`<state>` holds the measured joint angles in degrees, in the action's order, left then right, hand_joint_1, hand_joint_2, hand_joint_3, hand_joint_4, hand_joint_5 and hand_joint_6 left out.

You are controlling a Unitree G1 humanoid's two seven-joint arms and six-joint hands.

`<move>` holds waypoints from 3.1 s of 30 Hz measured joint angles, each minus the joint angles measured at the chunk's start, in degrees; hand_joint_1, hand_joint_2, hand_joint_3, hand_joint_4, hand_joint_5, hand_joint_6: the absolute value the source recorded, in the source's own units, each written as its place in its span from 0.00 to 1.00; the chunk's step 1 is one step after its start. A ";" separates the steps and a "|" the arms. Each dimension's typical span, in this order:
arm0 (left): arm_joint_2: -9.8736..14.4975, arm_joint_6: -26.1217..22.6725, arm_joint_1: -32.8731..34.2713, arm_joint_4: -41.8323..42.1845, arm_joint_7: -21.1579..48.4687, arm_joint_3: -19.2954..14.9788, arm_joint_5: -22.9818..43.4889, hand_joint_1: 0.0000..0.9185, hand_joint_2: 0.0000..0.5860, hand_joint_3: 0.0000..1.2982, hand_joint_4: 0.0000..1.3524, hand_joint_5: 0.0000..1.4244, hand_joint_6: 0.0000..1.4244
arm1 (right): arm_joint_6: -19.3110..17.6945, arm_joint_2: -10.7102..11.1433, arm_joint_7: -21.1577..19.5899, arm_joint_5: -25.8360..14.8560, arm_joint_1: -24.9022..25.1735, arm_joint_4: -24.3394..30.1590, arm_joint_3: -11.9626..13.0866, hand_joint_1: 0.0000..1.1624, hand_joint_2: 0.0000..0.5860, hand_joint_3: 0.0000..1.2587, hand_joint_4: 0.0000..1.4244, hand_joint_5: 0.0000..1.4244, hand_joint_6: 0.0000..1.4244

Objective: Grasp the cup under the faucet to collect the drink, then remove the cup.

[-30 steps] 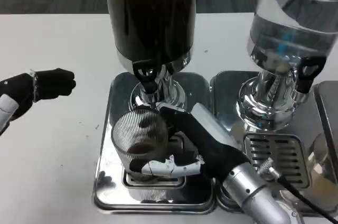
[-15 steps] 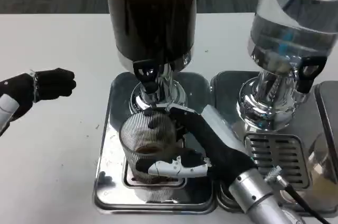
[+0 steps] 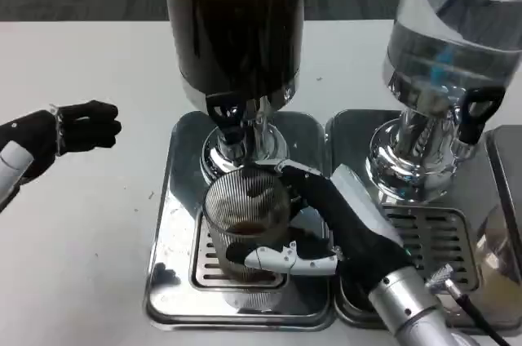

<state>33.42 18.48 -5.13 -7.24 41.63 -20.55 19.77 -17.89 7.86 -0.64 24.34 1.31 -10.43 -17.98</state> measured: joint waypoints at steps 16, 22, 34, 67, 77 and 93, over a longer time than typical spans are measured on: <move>0.00 0.01 1.61 -1.34 1.90 1.69 -0.01 0.00 0.24 0.26 0.22 0.21 0.15 | 0.24 1.28 -0.47 0.01 -2.66 3.24 2.00 0.60 0.38 0.33 0.33 0.40 0.43; -0.01 0.01 2.61 -1.92 2.42 2.36 -0.02 0.00 0.24 0.26 0.22 0.21 0.15 | 0.52 1.25 -0.50 0.00 -3.32 4.17 2.47 0.60 0.38 0.33 0.33 0.41 0.43; -0.11 0.05 3.10 -2.51 2.47 3.71 -0.03 0.00 0.24 0.26 0.22 0.21 0.15 | 1.34 1.47 -0.67 0.19 -5.11 6.71 4.61 0.60 0.39 0.33 0.34 0.41 0.44; -1.23 0.64 4.63 -2.98 3.53 5.97 -0.02 0.00 0.24 0.26 0.22 0.21 0.15 | 6.92 1.76 1.08 -3.40 -15.19 24.35 9.70 0.61 0.41 0.35 0.35 0.42 0.44; -1.37 0.63 4.78 -2.95 4.00 5.97 0.06 0.00 0.24 0.25 0.22 0.21 0.16 | 8.26 1.97 3.55 -4.56 -18.62 29.85 9.82 0.61 0.41 0.36 0.36 0.43 0.45; -2.28 -0.04 3.24 0.05 4.49 5.97 1.01 0.00 0.24 0.25 0.22 0.22 0.16 | 9.29 2.08 6.26 -5.65 -20.12 32.79 8.58 0.60 0.42 0.37 0.37 0.43 0.46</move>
<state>31.14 18.44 -1.89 -7.19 46.12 -14.58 20.77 -8.60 9.94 5.63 18.70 -18.81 22.36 -9.40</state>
